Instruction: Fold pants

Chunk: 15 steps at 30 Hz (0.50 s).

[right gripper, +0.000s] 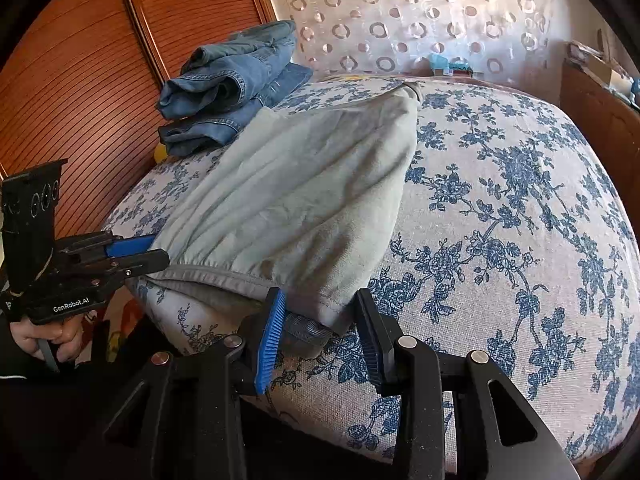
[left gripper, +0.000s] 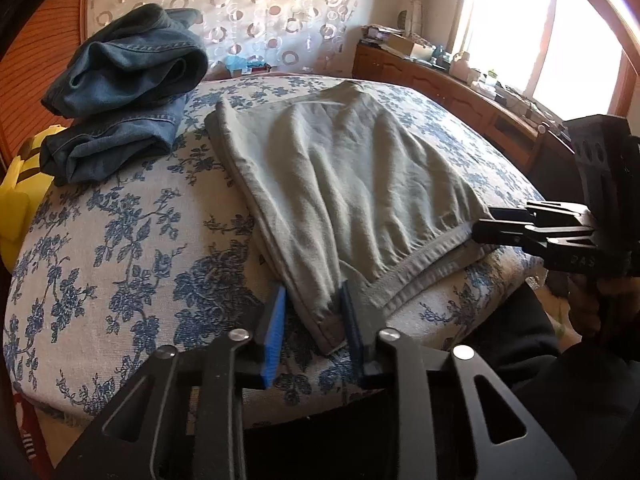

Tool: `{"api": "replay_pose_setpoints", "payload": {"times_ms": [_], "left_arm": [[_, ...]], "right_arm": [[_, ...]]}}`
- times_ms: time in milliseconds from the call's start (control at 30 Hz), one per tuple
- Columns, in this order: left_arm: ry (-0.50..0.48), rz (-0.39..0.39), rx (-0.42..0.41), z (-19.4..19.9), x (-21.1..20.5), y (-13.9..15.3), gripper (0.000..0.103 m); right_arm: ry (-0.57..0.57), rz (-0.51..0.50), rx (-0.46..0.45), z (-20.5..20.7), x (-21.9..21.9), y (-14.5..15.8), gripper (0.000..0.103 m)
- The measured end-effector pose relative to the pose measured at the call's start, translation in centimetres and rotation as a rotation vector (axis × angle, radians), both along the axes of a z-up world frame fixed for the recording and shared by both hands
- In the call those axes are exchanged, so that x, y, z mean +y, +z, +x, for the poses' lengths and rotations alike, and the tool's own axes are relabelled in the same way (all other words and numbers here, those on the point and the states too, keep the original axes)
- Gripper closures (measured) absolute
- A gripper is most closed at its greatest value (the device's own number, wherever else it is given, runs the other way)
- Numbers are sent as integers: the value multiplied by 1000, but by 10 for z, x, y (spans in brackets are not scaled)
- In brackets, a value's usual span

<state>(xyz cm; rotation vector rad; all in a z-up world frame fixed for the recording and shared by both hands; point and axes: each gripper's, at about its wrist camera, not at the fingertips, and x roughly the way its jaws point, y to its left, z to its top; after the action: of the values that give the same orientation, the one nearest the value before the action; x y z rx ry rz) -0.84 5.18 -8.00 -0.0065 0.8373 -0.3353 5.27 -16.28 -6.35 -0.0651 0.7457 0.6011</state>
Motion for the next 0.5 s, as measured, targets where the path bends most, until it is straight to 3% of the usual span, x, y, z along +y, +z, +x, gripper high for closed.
{"api": "replay_pose_setpoints", "payload": {"times_ms": [100, 333, 400, 500], "left_arm": [[-15, -4, -9, -2, -3, 0, 87], [-5, 5, -27, -2, -4, 1, 91], [-4, 9, -32, -1, -3, 3, 92], [-1, -2, -41, -1, -2, 7, 92]], "right_arm": [[5, 4, 2, 0, 1, -1, 64], [10, 2, -3, 1, 5, -1, 64], [8, -2, -6, 2, 5, -1, 81], [21, 24, 3, 1, 1, 0, 92]]}}
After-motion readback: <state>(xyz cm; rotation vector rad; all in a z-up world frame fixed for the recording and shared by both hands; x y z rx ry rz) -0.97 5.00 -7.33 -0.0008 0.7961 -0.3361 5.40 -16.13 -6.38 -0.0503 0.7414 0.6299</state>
